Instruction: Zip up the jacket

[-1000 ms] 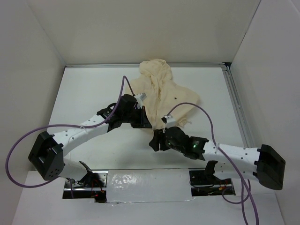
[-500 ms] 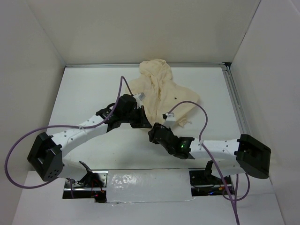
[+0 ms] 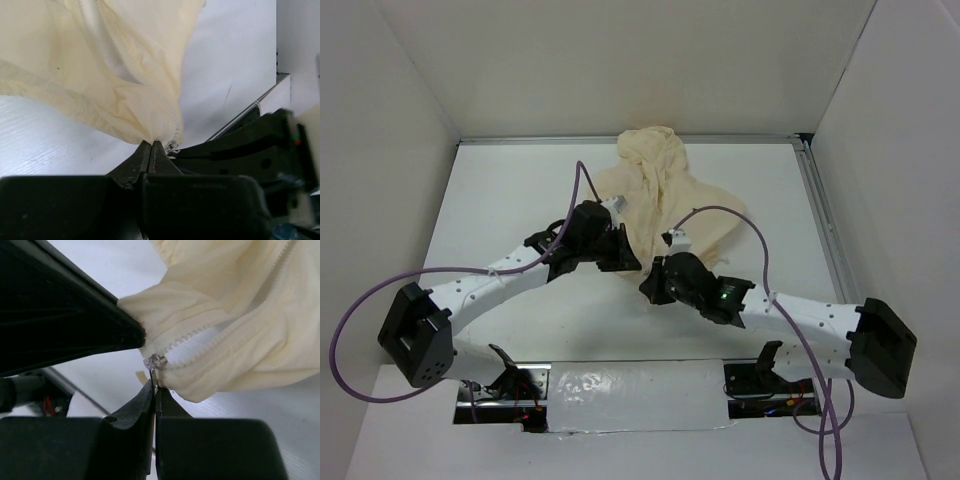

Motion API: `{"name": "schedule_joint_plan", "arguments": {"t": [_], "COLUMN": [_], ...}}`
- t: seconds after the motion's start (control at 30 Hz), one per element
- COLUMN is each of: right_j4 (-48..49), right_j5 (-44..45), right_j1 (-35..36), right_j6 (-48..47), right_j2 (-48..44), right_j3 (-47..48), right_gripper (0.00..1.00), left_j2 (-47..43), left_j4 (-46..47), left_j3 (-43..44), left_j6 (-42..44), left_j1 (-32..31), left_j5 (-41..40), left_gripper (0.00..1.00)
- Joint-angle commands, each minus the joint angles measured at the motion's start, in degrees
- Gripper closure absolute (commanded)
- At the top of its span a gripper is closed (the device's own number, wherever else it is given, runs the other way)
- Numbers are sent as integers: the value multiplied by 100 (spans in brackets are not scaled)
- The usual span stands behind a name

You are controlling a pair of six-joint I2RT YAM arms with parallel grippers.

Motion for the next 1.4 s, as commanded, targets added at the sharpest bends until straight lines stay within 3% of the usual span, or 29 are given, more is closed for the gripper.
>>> {"name": "schedule_joint_plan", "arguments": {"t": [0.0, 0.23, 0.3, 0.4, 0.6, 0.97, 1.03, 1.13, 1.27, 1.37], "right_j4": [-600, -884, -1198, -1911, -2816, -2457, -2971, -4717, -4611, -4417], "right_j5": [-1963, -4962, -6328, -6933, -6794, -8252, -8489, -7783, -6217, -6503], "right_j1": [-682, -2378, -2564, -2565, -2670, -3356, -3496, -3410, -3163, -3137], "right_j6": [-482, -1543, -1737, -2142, -1705, -807, -1321, -3059, -3005, -3004], "right_j2": [-446, -114, 350, 791, 819, 1318, 1556, 1891, 1435, 1451], "right_j3": [486, 907, 1144, 1742, 1928, 1900, 2128, 2972, 2703, 2324], "right_gripper": [100, 100, 100, 100, 100, 100, 100, 100, 100, 96], "left_j2": [-115, -458, -450, -336, -10, -475, -520, -572, -581, -599], "left_j4": [-62, 167, 62, -140, -413, 219, 281, 220, 88, 158], "left_j3": [10, -377, -351, -237, 9, -474, -553, -588, -501, -448], "left_j6": [200, 683, 675, 632, 500, 903, 1000, 1018, 1053, 1132], "left_j1": [-31, -154, -250, -374, -453, -681, -734, -805, -814, -814], "left_j5": [-210, -201, -376, -771, -1185, -1186, -1168, -1212, -1589, -1581], "left_gripper": [100, 100, 100, 100, 100, 100, 100, 100, 100, 100]}}
